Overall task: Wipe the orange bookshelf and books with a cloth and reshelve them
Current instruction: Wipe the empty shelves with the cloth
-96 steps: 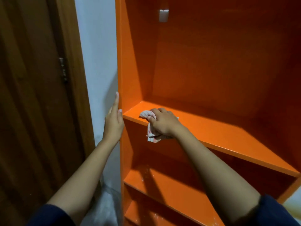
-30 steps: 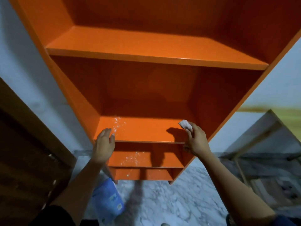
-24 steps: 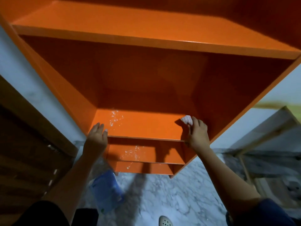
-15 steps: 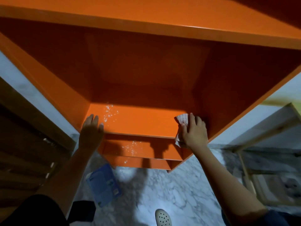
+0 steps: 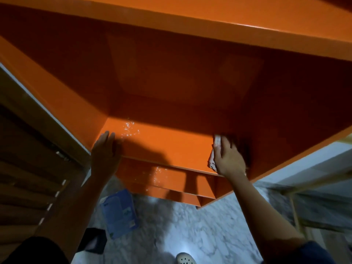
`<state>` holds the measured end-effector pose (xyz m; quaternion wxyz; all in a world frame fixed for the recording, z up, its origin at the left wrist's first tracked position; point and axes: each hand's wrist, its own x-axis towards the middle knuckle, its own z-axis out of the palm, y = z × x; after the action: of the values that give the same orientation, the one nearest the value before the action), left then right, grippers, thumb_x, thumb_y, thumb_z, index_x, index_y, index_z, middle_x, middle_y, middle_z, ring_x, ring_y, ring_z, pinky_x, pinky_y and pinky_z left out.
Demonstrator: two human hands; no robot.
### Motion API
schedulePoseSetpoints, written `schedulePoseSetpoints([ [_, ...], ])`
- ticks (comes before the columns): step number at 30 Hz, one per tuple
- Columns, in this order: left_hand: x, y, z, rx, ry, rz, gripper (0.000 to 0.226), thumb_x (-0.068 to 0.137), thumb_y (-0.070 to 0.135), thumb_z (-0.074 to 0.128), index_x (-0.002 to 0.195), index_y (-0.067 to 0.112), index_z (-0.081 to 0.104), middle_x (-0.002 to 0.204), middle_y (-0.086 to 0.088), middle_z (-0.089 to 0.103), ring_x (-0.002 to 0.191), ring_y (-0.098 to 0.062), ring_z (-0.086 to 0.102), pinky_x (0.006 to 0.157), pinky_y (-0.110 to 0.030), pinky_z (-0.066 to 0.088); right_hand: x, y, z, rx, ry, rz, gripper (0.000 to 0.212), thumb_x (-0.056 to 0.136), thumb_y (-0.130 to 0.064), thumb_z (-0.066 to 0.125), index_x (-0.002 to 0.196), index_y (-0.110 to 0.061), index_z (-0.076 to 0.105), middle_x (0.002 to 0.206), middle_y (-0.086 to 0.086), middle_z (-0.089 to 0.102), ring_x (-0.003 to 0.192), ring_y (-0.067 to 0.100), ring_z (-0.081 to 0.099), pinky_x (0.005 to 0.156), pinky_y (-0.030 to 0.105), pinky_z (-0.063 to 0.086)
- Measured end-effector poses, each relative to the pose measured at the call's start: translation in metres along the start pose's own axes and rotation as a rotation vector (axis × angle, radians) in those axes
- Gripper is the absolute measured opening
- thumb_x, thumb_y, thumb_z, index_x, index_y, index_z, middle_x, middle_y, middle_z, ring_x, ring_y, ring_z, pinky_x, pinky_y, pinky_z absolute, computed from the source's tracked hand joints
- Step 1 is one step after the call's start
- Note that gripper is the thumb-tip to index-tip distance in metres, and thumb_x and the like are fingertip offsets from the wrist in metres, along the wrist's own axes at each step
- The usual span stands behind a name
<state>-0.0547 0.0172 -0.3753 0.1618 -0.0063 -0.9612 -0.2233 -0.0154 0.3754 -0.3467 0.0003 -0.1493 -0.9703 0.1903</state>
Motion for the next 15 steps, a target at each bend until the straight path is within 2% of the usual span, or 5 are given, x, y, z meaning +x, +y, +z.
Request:
schedulePoseSetpoints([
  [4,-0.004,-0.006,0.002,-0.029,-0.088,-0.088,0.051,0.097,0.042,0.029,0.102,-0.001,0.057,0.103,-0.023,0.059,0.088,-0.038,0.058,0.075,-0.045,0.049,0.034,-0.006,0.000,0.071,-0.073,-0.051,0.041,0.101,-0.034,0.033,0.125,-0.007,0.053,0.114,0.027,0.057,0.106,0.041,0.056,0.081,0.039,0.043],
  [6,-0.005,0.005,-0.007,-0.046,-0.074,-0.131,0.043,0.093,0.036,0.038,0.103,0.001,0.060,0.107,-0.021,0.060,0.091,-0.038,0.060,0.076,-0.044,0.049,0.052,-0.010,0.008,-0.021,-0.078,-0.162,0.041,0.102,-0.030,0.032,0.134,-0.012,0.050,0.118,0.027,0.058,0.110,0.043,0.055,0.088,0.042,0.043],
  [9,-0.007,0.019,-0.012,-0.080,-0.024,-0.175,0.035,0.085,0.020,0.052,0.107,-0.004,0.063,0.114,-0.027,0.060,0.098,-0.041,0.061,0.082,-0.045,0.048,0.077,-0.018,0.024,-0.149,0.059,-0.380,0.048,0.090,-0.033,0.038,0.132,-0.018,0.053,0.129,0.022,0.054,0.122,0.044,0.047,0.106,0.057,0.030],
  [12,-0.008,0.015,-0.008,-0.071,-0.036,-0.227,0.045,0.083,0.026,0.053,0.117,-0.002,0.060,0.127,-0.025,0.055,0.114,-0.040,0.055,0.094,-0.046,0.043,0.098,-0.033,0.033,-0.183,0.075,-0.518,0.048,0.090,-0.040,0.032,0.126,-0.022,0.056,0.128,0.012,0.056,0.123,0.037,0.047,0.108,0.054,0.032],
  [15,-0.010,0.011,-0.003,-0.099,0.000,-0.281,0.044,0.085,0.029,0.052,0.118,0.000,0.061,0.127,-0.023,0.056,0.115,-0.037,0.054,0.096,-0.045,0.044,0.115,-0.056,0.044,-0.173,0.059,-0.602,0.054,0.090,-0.044,0.025,0.129,-0.022,0.056,0.132,0.011,0.054,0.129,0.035,0.043,0.113,0.052,0.023],
])
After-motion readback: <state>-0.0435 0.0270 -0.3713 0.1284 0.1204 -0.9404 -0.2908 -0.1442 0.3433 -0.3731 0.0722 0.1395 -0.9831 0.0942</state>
